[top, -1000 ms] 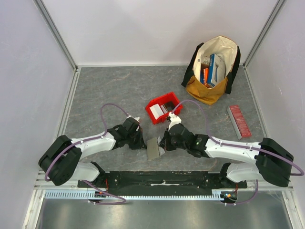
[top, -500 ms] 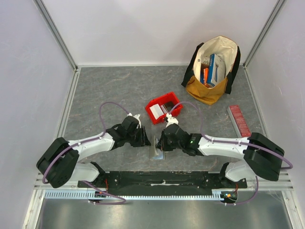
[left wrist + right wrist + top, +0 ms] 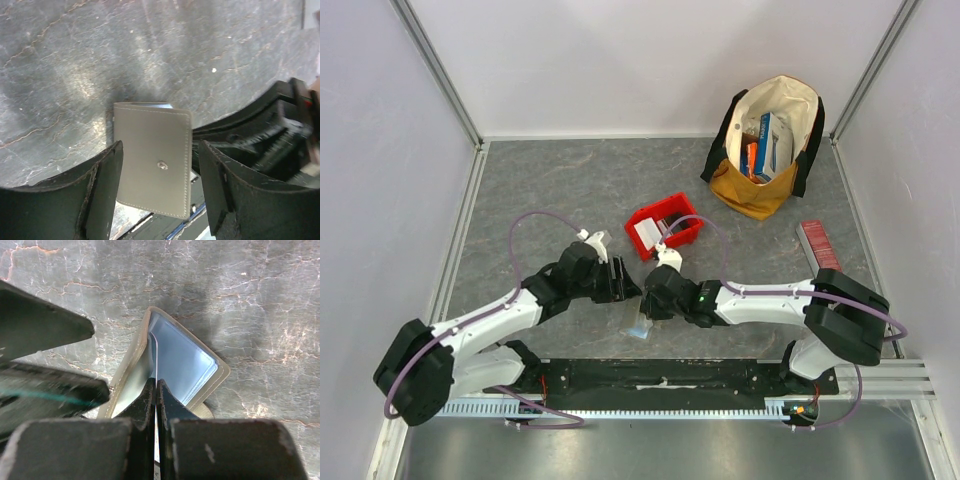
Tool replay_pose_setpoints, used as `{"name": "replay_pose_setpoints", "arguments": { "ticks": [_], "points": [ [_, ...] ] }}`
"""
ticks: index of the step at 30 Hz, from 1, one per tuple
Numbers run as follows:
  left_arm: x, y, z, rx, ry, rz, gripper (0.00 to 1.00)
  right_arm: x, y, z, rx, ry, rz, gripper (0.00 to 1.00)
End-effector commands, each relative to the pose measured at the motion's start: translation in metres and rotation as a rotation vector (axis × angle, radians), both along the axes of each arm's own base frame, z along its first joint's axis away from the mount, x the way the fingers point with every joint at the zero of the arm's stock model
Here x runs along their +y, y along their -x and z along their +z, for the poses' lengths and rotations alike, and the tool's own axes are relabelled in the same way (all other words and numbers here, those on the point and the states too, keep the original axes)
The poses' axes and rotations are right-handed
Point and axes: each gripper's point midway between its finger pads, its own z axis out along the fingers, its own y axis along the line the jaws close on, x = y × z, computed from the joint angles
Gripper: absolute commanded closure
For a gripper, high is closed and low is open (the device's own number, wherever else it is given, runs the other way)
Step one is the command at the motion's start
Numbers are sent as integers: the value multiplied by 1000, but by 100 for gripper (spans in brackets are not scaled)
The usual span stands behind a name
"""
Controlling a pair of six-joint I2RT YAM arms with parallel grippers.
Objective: Put the credit cards into the card holder
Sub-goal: Open the card holder at the center of the board.
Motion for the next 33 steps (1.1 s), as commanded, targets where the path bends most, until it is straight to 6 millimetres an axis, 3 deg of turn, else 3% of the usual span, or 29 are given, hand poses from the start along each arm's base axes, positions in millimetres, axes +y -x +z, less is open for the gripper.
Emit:
{"name": "replay_pose_setpoints", "arguments": {
  "ticks": [1, 5, 18, 23, 33],
  "points": [
    [-5, 3, 25, -38, 70, -24, 32, -8, -7, -7, -13, 45, -62, 100],
    [-4, 9, 34, -61, 77, -68, 32, -5, -8, -5, -19, 30, -59, 100],
    [-20, 28, 31, -47, -27, -243, 35, -3, -8, -1, -25, 11, -55, 100],
    [-23, 33, 21, -36, -94, -261, 46, -3, -9, 1, -27, 5, -58, 100],
    [-6, 30, 14, -48, -191, -225, 71, -5, -8, 1, -28, 4, -62, 100]
  ]
}}
